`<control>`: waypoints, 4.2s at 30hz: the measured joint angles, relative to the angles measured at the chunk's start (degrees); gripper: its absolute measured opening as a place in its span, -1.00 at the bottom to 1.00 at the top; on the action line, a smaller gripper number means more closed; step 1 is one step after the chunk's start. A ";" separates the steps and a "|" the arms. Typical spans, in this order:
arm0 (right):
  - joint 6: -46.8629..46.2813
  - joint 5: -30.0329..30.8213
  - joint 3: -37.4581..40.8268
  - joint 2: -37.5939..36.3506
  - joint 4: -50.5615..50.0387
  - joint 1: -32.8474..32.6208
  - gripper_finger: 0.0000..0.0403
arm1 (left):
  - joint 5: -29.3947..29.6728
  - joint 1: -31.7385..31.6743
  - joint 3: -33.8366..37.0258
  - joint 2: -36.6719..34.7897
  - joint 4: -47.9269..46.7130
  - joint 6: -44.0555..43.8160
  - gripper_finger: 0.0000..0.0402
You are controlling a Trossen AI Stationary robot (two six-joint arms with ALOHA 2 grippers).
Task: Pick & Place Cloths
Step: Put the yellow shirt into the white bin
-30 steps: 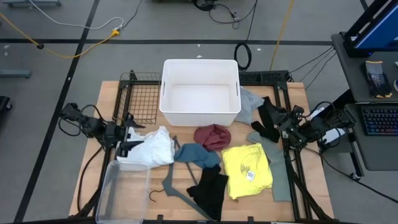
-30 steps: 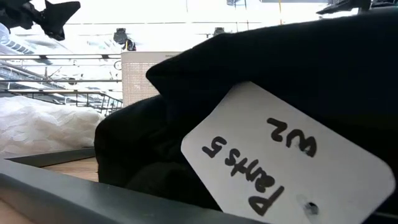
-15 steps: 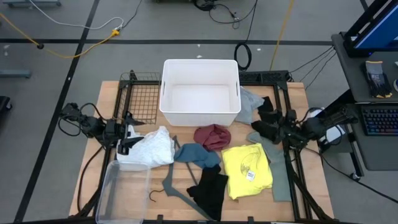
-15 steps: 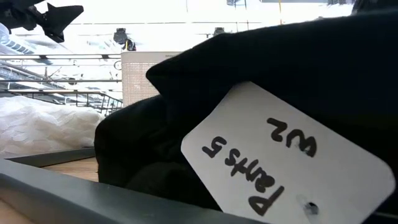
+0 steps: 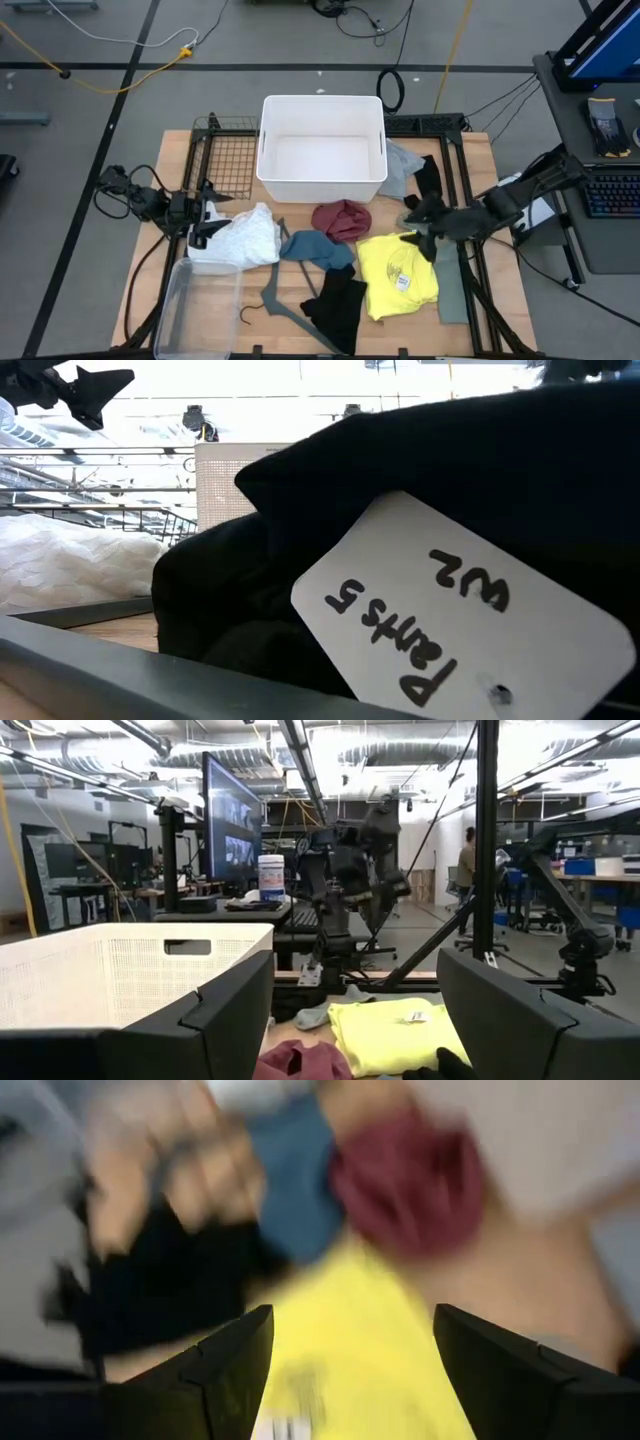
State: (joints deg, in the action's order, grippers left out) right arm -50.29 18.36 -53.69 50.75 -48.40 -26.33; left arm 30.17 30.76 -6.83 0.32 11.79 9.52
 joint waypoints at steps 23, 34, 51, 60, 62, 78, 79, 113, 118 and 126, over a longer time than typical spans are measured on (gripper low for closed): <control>-10.61 -17.06 1.29 7.13 -10.69 0.46 0.33 | -0.02 0.01 0.00 0.00 -0.01 -2.74 0.41; -10.44 -16.65 1.31 7.13 -2.76 0.50 0.33 | -0.02 0.02 0.00 0.00 -0.02 -2.15 0.41; -22.85 -15.64 3.10 7.11 -2.85 0.52 0.33 | -0.02 0.02 0.00 0.00 -0.07 -2.03 0.41; -37.17 -24.32 8.36 7.12 -2.41 2.01 0.33 | -0.02 0.01 0.00 0.00 -0.07 -1.91 0.41; -38.27 -24.31 9.37 7.11 -2.16 2.37 0.33 | -0.02 0.00 0.00 0.00 -0.07 -1.91 0.41; -41.59 -23.27 23.79 7.11 13.11 7.62 0.33 | -0.02 0.00 0.00 0.00 -1.92 -1.76 0.41; -42.54 -22.68 25.40 7.11 14.49 7.63 0.33 | -0.02 0.00 0.00 0.00 -2.38 -1.78 0.41; -57.55 -17.96 44.13 7.09 38.75 7.56 -0.54 | 1.66 0.02 0.02 0.00 -4.54 0.68 0.41; -55.86 -16.95 44.13 7.09 38.61 7.56 -0.90 | 1.68 0.00 0.02 0.00 -4.68 0.67 0.41; -52.17 -16.66 44.18 6.57 46.06 7.50 -0.95 | 1.70 0.02 0.02 0.00 -4.70 0.69 0.41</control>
State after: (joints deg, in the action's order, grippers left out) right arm -102.46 1.69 -9.52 57.32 -2.34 -18.83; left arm 31.88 30.79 -6.81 0.32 7.09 10.22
